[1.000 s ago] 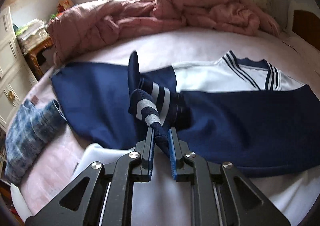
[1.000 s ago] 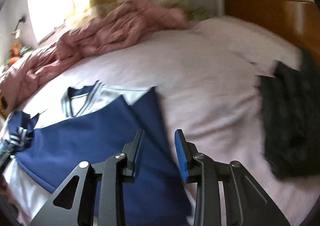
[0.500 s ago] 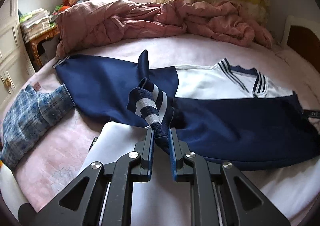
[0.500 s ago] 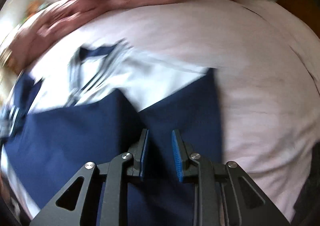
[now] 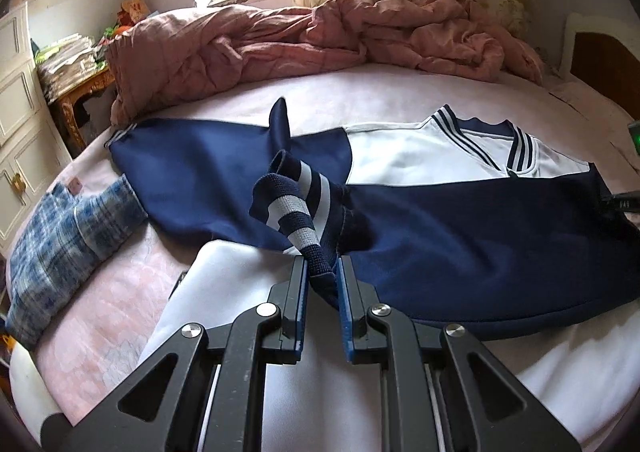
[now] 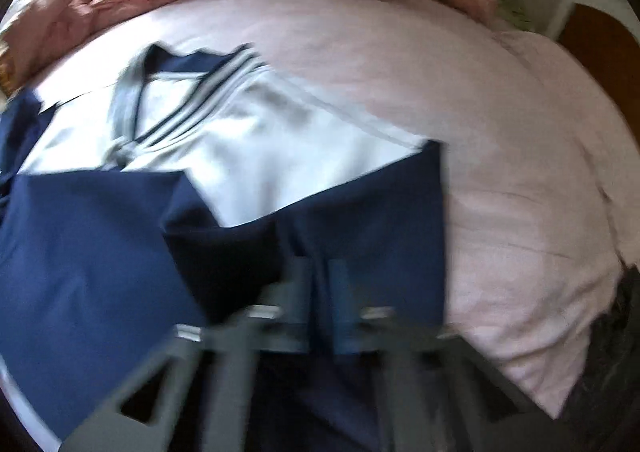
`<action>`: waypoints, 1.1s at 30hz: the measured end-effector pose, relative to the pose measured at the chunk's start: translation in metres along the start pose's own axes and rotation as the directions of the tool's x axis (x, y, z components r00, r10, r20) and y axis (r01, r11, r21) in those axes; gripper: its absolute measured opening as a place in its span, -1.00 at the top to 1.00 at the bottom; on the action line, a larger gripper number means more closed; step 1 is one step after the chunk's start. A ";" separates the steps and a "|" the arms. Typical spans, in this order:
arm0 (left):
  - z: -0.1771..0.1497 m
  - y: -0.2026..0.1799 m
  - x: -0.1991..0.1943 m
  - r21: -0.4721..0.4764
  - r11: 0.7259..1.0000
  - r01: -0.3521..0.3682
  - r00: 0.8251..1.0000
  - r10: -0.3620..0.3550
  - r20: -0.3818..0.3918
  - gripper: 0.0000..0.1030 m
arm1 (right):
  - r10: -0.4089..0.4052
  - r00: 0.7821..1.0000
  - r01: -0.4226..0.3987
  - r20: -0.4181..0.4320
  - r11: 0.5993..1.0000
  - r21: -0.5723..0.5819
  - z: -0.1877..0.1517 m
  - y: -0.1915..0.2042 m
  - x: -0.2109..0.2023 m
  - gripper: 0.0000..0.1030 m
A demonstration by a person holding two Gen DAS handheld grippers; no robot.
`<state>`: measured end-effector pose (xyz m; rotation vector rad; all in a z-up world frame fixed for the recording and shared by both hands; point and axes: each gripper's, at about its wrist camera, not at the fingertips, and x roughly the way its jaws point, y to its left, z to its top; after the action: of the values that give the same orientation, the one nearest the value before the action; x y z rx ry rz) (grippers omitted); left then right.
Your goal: Fold large clothes
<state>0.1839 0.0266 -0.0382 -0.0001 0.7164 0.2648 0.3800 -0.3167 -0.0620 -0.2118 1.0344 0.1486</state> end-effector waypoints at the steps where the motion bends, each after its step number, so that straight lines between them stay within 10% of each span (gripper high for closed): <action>1: 0.004 -0.001 0.001 0.001 1.000 0.004 1.000 -0.004 0.004 0.73 | 0.009 1.000 -0.009 0.013 1.000 0.021 0.001 -0.004 -0.002 0.93; 5: 0.034 0.006 0.028 -0.088 0.993 0.073 0.996 -0.077 -0.043 0.73 | -0.211 0.971 0.193 0.115 0.969 0.153 0.006 -0.039 -0.021 0.94; 9: 0.059 0.001 0.055 -0.116 0.978 0.174 0.980 -0.183 -0.077 0.74 | -0.181 0.977 0.143 0.115 0.949 0.282 0.009 -0.082 -0.028 0.94; 18: 0.080 -0.030 0.105 -0.071 0.986 0.153 0.975 -0.162 -0.152 0.71 | -0.224 0.973 0.192 0.058 0.922 0.336 0.007 -0.114 0.001 0.94; 22: 0.073 -0.030 0.103 -0.024 0.992 0.125 0.982 -0.127 -0.140 0.47 | -0.233 0.971 0.201 0.060 0.921 0.335 0.007 -0.111 0.004 0.94; 26: 0.068 -0.018 0.069 0.032 0.996 0.086 0.996 -0.086 -0.010 -0.29 | -0.288 0.944 0.230 0.161 0.925 0.302 0.004 -0.100 -0.028 0.83; 33: 0.073 0.014 -0.004 0.012 0.990 0.142 0.977 -0.142 0.160 -0.59 | -0.247 0.913 0.140 0.325 0.938 0.318 -0.017 -0.083 -0.112 0.65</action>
<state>0.2248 0.0462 0.0205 -0.0289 0.5536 0.1254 0.3274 -0.4040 0.0348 -0.0180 0.6504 -0.1441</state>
